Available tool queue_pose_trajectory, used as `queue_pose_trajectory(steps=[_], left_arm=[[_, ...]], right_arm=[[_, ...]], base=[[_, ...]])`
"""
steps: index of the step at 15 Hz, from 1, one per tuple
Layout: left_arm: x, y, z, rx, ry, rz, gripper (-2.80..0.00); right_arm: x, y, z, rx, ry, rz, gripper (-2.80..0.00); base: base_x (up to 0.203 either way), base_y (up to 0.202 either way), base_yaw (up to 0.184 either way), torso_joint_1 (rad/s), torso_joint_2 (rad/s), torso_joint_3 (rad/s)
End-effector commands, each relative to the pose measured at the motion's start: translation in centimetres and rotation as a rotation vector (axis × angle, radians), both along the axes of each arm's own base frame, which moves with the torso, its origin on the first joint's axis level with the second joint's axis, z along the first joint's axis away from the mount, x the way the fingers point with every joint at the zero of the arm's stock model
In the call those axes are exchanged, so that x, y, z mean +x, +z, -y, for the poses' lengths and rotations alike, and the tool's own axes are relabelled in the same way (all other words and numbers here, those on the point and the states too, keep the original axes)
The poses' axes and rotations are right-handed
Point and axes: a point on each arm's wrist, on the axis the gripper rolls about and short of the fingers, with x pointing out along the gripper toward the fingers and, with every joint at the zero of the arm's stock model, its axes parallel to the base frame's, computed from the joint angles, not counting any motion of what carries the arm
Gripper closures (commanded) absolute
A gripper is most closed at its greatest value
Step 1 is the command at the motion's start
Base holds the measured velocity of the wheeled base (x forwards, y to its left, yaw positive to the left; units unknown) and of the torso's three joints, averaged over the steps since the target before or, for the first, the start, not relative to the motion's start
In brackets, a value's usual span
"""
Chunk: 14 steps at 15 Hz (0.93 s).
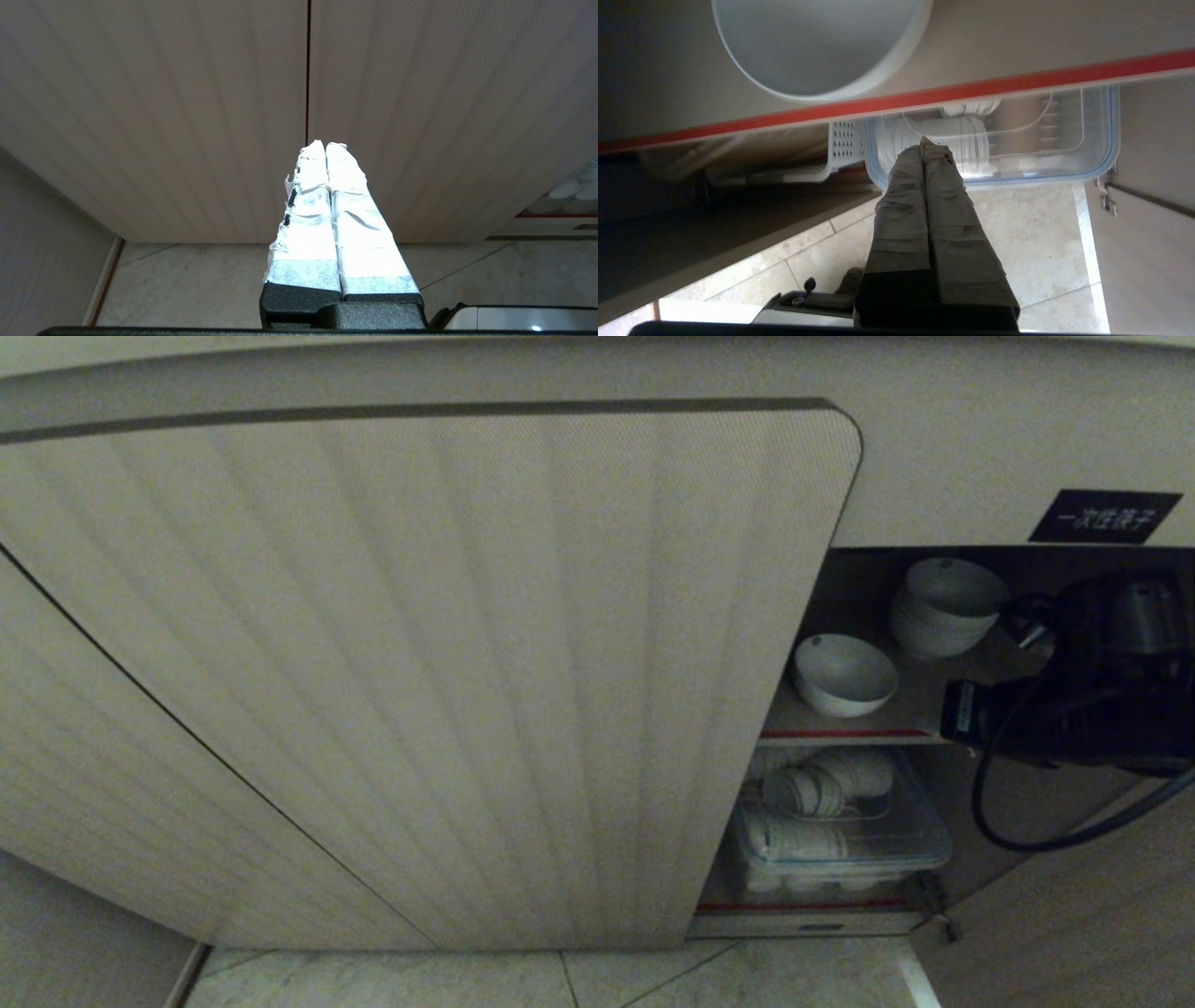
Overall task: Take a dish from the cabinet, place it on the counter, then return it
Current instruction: Take the bowl from the cabinet
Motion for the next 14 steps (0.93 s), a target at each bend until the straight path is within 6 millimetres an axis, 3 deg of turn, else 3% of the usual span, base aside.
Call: queue_pose_trajectory(steps=[1,14], left_arm=[[0.0,0.0,0.0,-0.001,0.0,0.0,0.0],[0.0,0.0,0.0,-0.001,-0.001,0.0,0.0]], right_arm=[[0.3,0.57,0.06,-0.009,-0.014,0.025,0.0],[0.96,0.88,0.01,-0.134,0.049,0.116,0.0]], base=[[0.0,0.0,0.0,0.0,0.0,0.0],[0.0,0.0,0.0,0.0,0.0,0.0]])
